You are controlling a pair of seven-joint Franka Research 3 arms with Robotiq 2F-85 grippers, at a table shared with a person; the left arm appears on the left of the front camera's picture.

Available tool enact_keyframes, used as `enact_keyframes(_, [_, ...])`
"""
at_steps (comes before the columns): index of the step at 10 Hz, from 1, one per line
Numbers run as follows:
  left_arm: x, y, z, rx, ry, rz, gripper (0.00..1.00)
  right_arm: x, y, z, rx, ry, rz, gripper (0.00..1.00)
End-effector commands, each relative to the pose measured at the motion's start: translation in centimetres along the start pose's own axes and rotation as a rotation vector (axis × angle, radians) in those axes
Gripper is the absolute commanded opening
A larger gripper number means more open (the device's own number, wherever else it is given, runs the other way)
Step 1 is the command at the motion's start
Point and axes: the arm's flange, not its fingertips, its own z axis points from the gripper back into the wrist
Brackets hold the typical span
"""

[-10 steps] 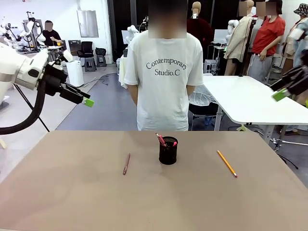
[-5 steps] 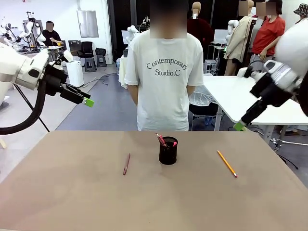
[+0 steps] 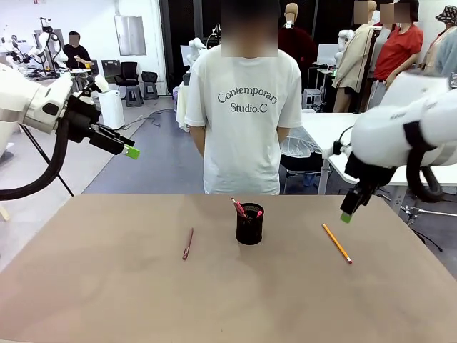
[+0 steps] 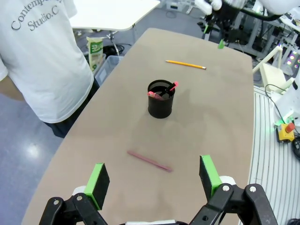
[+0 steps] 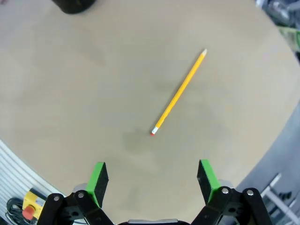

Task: Place the pens into the pen holder.
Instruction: Pick up a writing instrument from the table and place it into the Pen holder.

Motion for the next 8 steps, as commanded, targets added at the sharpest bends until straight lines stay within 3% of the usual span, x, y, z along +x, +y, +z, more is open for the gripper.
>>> enact_keyframes(1, [-0.1,-0.1,0.2,0.003,0.001,0.002,1.00,2.1,-0.6,-1.7,-0.001,0.081,-0.075,1.00])
enact_keyframes(2, [-0.1,-0.1,0.2,0.003,0.001,0.002,1.00,2.4,-1.5,-2.7,0.021,0.082,-0.096,1.00])
enact_keyframes(3, [-0.1,-0.1,0.2,0.003,0.001,0.002,1.00,0.5,-0.3,-2.0,0.001,0.047,-0.032,1.00])
enact_keyframes(8, [-0.1,-0.1,0.2,0.003,0.001,0.002,1.00,1.2,-0.6,-2.1,0.001,0.049,-0.053,1.00])
